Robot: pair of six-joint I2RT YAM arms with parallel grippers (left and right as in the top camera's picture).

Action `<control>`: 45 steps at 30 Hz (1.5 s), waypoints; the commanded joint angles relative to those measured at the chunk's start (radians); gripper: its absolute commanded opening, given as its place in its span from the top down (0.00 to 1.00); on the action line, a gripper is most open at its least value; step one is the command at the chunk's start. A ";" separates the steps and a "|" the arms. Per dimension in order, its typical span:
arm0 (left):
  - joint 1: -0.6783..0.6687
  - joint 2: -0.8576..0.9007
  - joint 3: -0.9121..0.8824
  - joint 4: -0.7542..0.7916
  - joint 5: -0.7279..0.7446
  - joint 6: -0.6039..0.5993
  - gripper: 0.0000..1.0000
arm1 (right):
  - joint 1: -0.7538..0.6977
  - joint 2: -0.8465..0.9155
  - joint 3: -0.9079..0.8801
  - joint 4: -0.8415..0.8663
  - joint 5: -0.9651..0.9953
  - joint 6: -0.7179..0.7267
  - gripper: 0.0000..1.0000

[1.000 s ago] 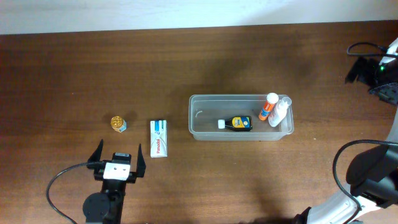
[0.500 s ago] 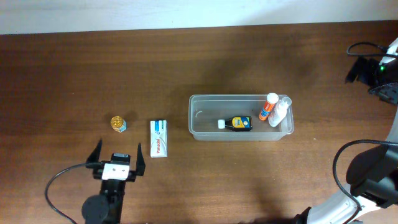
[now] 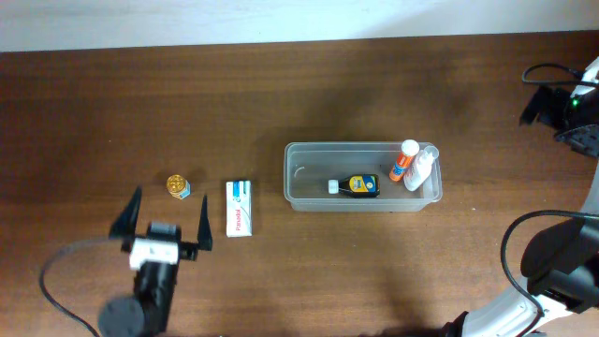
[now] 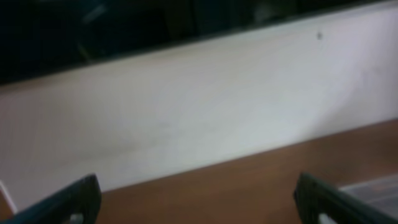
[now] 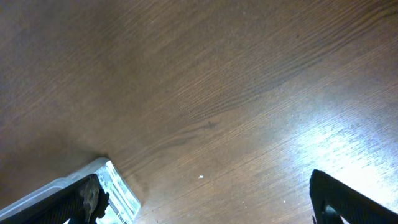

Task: Pack container
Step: 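Move left gripper over the white Panadol box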

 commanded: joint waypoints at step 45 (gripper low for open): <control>-0.140 1.575 1.159 -1.293 -0.021 -0.510 0.01 | 0.005 -0.004 -0.005 0.000 0.016 0.005 0.02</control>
